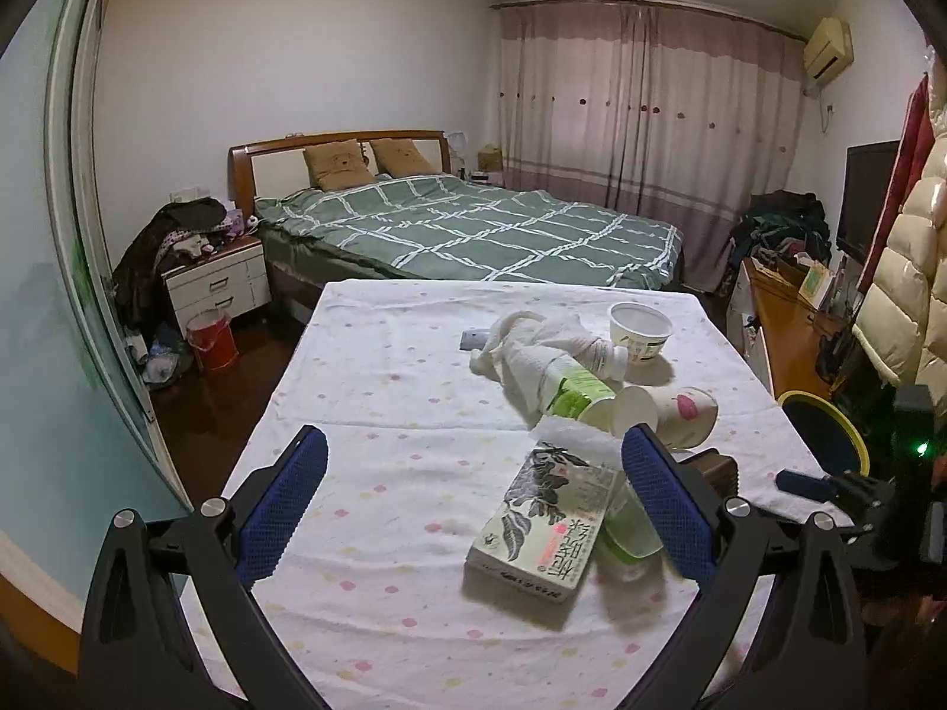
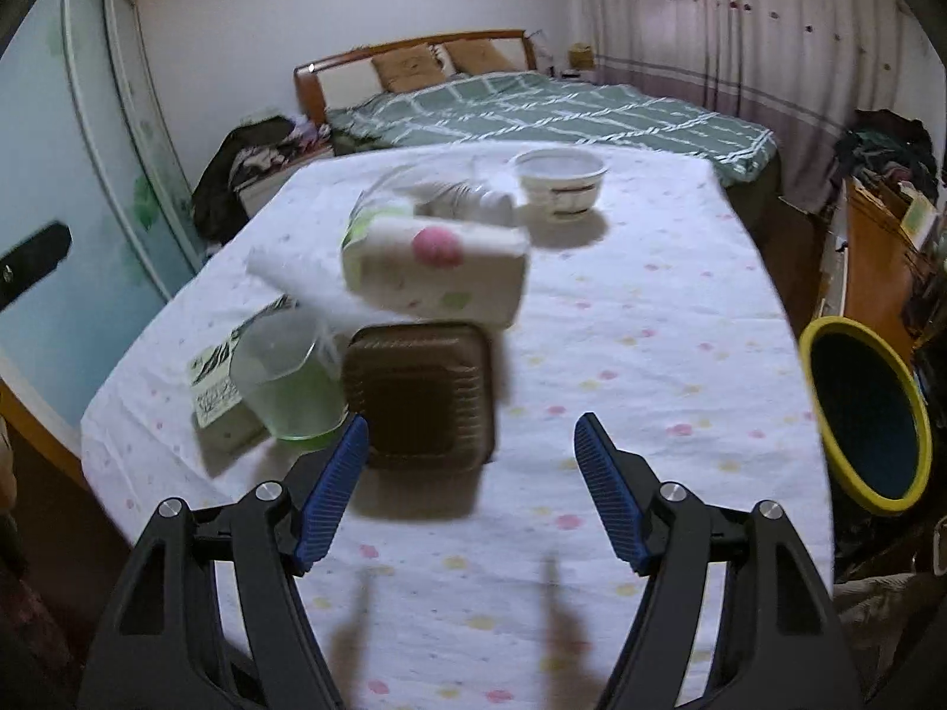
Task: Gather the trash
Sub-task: 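Grasp the brown plastic lid with the right gripper and lift it, then lower the brown lid into the bin and open the right gripper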
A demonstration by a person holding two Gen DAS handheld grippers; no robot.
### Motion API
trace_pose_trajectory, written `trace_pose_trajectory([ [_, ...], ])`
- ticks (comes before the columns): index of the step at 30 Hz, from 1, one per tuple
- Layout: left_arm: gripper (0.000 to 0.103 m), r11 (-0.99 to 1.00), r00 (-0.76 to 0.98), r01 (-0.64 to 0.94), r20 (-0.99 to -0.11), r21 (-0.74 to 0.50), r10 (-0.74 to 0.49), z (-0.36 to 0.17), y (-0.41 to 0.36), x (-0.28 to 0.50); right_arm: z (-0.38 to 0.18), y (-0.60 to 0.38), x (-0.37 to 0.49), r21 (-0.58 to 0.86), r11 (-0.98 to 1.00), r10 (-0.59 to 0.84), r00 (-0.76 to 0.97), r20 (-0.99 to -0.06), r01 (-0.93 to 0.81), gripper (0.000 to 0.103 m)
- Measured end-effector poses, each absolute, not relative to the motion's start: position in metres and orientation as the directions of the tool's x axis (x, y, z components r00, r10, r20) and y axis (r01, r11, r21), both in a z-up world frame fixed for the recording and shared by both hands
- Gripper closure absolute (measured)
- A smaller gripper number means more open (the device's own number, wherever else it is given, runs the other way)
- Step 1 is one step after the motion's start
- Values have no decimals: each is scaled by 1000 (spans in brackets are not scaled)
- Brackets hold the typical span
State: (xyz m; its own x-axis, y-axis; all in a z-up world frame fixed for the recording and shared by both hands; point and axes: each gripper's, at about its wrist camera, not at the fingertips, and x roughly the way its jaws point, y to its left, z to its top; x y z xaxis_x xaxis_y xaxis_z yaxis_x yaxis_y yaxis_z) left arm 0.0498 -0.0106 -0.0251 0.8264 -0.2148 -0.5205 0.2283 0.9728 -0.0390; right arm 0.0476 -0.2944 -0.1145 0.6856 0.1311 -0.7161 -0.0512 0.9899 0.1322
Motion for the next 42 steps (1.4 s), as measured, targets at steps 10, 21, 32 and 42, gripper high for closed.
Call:
trace_pose_trajectory([
  [10,5,972,815,228,-534,-63,-226,-37,-9,53,-127,-280,68,129,989,139,663,-735,-64,34],
  [21,5,965,799,253,-549,-63,-245,-44,-20,55,-131,-282,73,163,984,167,653,-738,-68,40],
  [32,5,954,783,294,-557,-58,-276,-48,-36,55,-108,-341,57,185,981,93,713,-695,53,40],
  [42,5,941,754,334,-584,-52,-300,-57,-56,61,-118,-479,47,141,908,-189,686,-703,395,40],
])
